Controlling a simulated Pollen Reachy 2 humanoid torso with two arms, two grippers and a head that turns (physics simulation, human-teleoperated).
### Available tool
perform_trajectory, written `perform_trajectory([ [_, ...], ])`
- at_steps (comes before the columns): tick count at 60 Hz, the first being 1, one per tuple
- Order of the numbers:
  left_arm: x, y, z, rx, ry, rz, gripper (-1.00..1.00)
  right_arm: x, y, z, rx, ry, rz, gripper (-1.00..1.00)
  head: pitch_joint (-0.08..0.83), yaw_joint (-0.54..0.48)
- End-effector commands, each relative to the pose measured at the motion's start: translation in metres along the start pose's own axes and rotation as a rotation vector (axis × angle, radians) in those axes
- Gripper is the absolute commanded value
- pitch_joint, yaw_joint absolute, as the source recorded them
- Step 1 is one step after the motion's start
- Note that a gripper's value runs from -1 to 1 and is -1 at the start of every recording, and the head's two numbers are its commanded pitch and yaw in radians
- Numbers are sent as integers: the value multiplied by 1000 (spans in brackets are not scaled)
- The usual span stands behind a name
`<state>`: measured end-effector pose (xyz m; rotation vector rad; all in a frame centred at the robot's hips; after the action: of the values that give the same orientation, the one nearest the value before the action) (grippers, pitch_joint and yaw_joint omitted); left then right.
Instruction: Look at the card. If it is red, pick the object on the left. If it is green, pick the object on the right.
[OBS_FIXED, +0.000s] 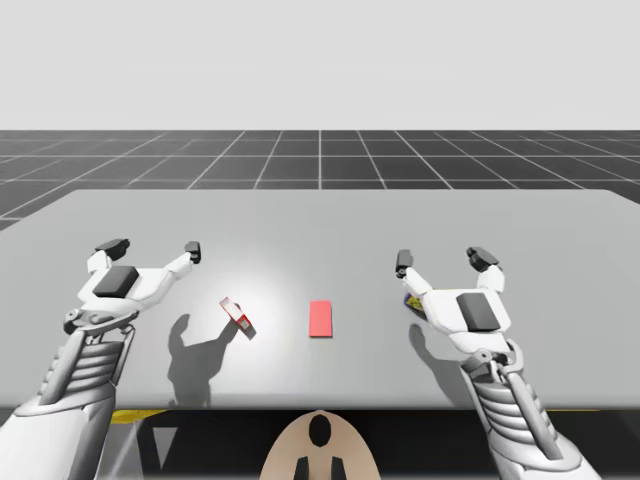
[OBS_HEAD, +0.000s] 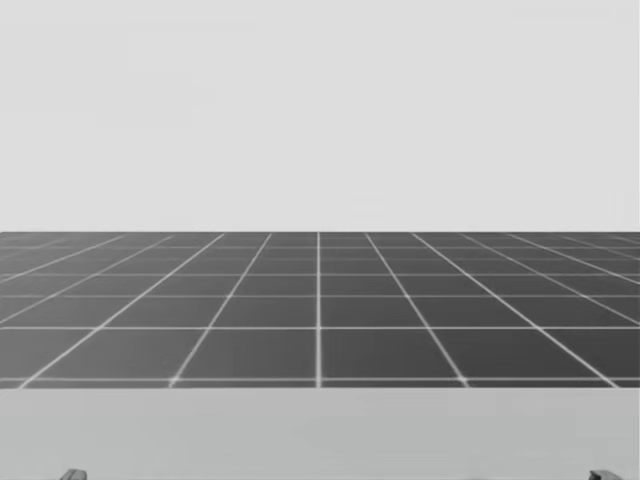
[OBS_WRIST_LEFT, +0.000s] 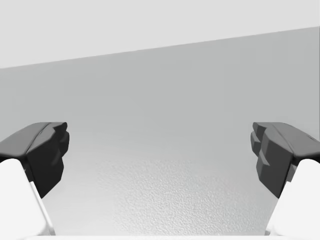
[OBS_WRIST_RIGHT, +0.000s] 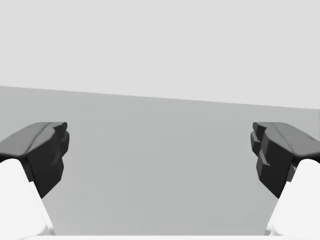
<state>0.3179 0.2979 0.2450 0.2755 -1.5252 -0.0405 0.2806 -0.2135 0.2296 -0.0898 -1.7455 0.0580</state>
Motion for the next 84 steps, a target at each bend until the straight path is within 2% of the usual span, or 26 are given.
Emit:
perform_trajectory([
  [1, -1, -1, 0, -2, 1, -4, -1000, 0, 3, 3, -38, 2, -26, -1000, -3, -2],
  [3, -1, -1, 0, -2, 2, -5, -1000, 1, 3, 3, -10, 16, -47, -1000, 0, -1],
  [6, -1, -1, 0, -2, 2, -4, -1000, 3, 4, 3, -21, -5, -52, -1000, 12, 0],
  [14, -1, -2, 0, -2, 3, -7, -1000, 4, 3, 2, -11, 10, -35, -1000, 89, -1],
  [15, -1, -2, 0, -2, 3, -8, -1000, 3, 3, 2, -24, 8, -23, -1000, 118, -2],
  [26, -2, -2, 0, -3, 4, -16, -1000, 1, 3, 1, -32, 11, -12, -1000, 263, 0],
  [27, -2, -3, 0, -4, 4, -18, -1000, 1, 3, 1, -32, 11, -10, -1000, 298, 2],
  [29, -2, -3, 0, -4, 4, -19, -1000, 1, 3, 1, -32, 10, -10, -1000, 308, 2],
  [46, -2, -3, -1, -7, 2, -26, -1000, -1, 3, -1, -33, 13, 6, -1000, 584, 7],
  [58, -1, -2, 0, -4, -2, -24, -1000, 1, 4, 0, -31, 7, 11, -1000, 728, 7],
  [67, 0, -2, 0, -5, -2, -26, -1000, 0, 4, 0, -29, 8, 17, -1000, 766, 17],
  [80, 1, -2, 1, -5, -5, -25, -1000, -1, 4, 0, -27, 11, 19, -1000, 761, 29],
  [84, 1, -3, 1, -5, -5, -25, -1000, 0, 5, 1, -25, 7, 20, -1000, 753, 59],
])
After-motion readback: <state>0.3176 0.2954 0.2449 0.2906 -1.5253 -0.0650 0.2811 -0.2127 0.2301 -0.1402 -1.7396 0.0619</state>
